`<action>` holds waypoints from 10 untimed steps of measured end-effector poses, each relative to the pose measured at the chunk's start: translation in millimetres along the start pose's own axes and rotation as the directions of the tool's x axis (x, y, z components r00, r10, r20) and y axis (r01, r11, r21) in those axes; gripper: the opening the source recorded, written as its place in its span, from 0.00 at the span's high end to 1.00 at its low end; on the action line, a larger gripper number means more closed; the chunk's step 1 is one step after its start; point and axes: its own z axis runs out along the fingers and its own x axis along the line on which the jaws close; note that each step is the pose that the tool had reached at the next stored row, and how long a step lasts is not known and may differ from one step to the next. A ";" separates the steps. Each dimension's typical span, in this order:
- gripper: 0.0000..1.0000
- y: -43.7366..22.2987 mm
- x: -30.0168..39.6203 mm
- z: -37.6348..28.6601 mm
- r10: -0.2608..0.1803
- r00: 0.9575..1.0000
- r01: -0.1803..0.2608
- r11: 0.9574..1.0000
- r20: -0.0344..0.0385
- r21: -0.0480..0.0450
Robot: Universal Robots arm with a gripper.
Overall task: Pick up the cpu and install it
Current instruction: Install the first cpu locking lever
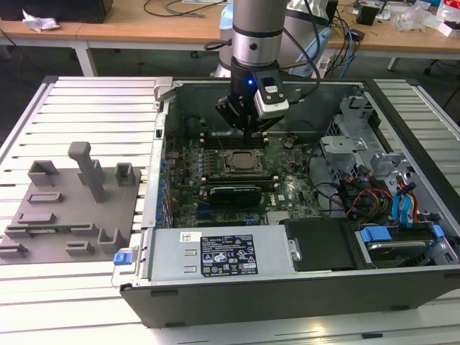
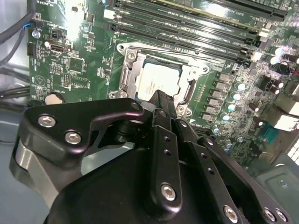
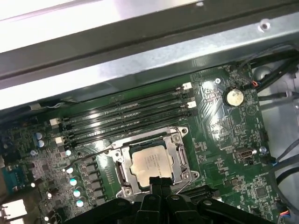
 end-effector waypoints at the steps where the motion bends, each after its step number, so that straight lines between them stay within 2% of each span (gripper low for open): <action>1: 0.89 0.0 0.0 0.0 -0.009 1.000 0.009 1.000 0.000 0.000; 5: 0.89 0.0 0.0 0.0 -0.077 0.997 0.077 0.997 0.004 -0.003; 8: 0.89 0.0 0.0 0.0 -0.107 0.994 0.107 0.994 0.005 -0.004; 10: 0.89 0.0 0.0 0.0 -0.146 0.989 0.146 0.989 0.008 -0.005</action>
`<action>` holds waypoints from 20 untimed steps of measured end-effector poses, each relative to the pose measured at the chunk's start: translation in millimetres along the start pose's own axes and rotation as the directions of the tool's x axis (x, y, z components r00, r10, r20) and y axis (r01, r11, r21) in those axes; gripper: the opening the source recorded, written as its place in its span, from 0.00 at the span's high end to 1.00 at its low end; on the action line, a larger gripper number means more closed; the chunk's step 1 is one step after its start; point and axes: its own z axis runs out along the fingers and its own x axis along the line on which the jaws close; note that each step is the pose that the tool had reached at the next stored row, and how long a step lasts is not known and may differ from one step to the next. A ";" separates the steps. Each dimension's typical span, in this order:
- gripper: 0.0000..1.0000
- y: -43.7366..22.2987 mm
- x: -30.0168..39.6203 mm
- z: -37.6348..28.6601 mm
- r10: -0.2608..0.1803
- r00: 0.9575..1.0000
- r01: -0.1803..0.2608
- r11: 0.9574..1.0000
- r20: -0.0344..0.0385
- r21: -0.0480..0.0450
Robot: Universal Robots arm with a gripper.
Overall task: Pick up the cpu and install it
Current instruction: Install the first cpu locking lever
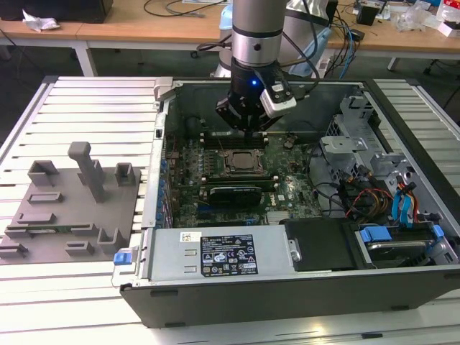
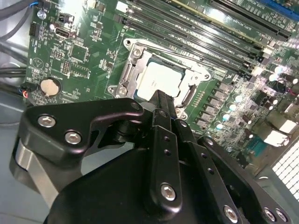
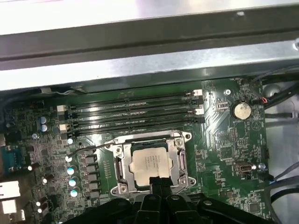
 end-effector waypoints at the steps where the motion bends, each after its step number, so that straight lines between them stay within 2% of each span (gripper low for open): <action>1: 0.89 0.0 0.0 0.0 -0.008 1.000 0.008 1.000 0.000 0.000; 5: 0.89 0.0 0.0 0.0 -0.048 0.999 0.048 0.999 0.002 -0.002; 9: 0.89 0.0 0.0 0.0 -0.100 0.995 0.100 0.995 0.005 -0.004; 11: 0.89 0.0 0.0 0.0 -0.123 0.992 0.123 0.992 0.006 -0.004; 15: 0.89 0.0 0.0 0.0 -0.180 0.984 0.180 0.984 0.010 -0.006; 16: 0.89 -0.1 0.1 -0.1 -0.182 0.983 0.182 0.983 0.010 -0.007; 18: 0.89 0.0 0.1 0.0 -0.178 0.984 0.178 0.983 0.011 -0.034; 20: 0.89 0.0 0.4 0.0 -0.178 0.984 0.178 0.983 0.012 -0.036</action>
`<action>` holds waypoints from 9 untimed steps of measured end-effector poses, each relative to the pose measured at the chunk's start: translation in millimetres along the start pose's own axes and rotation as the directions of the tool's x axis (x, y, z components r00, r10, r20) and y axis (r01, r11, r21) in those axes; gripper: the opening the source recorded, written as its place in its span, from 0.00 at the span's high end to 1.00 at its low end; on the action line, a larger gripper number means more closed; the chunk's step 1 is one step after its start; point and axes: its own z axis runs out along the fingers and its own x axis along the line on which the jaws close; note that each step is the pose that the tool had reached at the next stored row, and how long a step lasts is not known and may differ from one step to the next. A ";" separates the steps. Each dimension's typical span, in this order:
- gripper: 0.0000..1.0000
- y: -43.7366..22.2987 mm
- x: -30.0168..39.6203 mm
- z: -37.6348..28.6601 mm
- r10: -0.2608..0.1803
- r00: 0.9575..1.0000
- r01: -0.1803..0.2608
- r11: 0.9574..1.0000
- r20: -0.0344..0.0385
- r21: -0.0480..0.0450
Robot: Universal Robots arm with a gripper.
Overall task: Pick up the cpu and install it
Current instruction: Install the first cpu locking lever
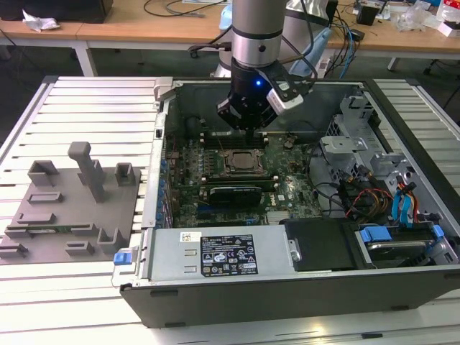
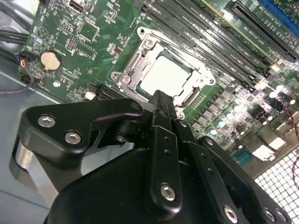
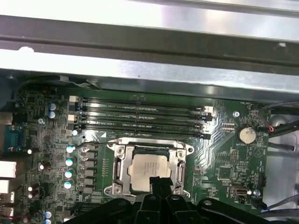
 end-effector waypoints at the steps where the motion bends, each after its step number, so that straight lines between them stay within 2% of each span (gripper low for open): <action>1: 0.89 0.1 1.4 0.0 0.000 1.000 0.000 1.000 0.000 0.000; 5: 0.89 0.2 4.1 -1.9 0.000 1.000 0.000 1.000 0.000 0.000; 8: 0.89 0.0 3.7 -14.5 0.000 1.000 0.000 1.000 0.001 0.000; 9: 0.89 0.0 3.6 -16.9 0.000 1.000 0.000 1.000 0.001 0.000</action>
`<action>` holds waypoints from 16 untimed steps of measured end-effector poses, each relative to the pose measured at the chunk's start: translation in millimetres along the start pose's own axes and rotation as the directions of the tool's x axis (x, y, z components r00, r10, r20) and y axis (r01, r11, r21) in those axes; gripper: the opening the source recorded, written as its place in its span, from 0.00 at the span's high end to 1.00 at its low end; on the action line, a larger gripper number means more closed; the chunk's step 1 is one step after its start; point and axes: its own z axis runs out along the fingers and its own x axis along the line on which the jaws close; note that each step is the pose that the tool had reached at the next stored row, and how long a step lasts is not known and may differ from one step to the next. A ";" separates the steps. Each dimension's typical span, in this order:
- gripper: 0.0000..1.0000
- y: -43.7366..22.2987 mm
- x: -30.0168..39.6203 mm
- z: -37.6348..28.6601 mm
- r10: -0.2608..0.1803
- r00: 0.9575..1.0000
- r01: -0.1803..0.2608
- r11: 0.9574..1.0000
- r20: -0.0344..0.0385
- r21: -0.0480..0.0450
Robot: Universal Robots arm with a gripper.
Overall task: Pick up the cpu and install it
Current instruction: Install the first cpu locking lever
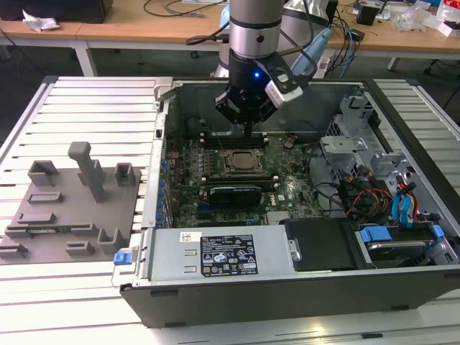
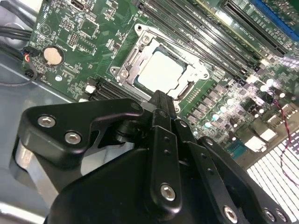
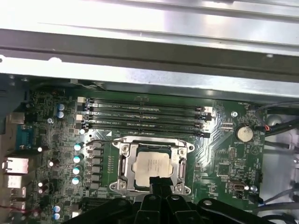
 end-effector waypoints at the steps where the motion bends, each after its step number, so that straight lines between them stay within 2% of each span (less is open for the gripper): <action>1: 0.89 0.0 -0.1 -1.8 0.000 1.000 0.000 1.000 0.000 0.000; 3: 0.89 -0.1 -0.2 -6.0 0.000 1.000 0.000 1.000 0.000 0.000; 10: 0.89 0.0 1.2 -6.6 0.000 1.000 0.000 1.000 0.000 0.000; 13: 0.89 0.6 10.3 -6.8 0.000 1.000 0.000 1.000 0.000 0.000; 14: 0.89 1.2 18.2 -6.7 0.000 1.000 0.000 1.000 0.000 0.000; 16: 0.89 1.4 20.7 -5.4 0.000 1.000 0.000 1.000 0.000 0.000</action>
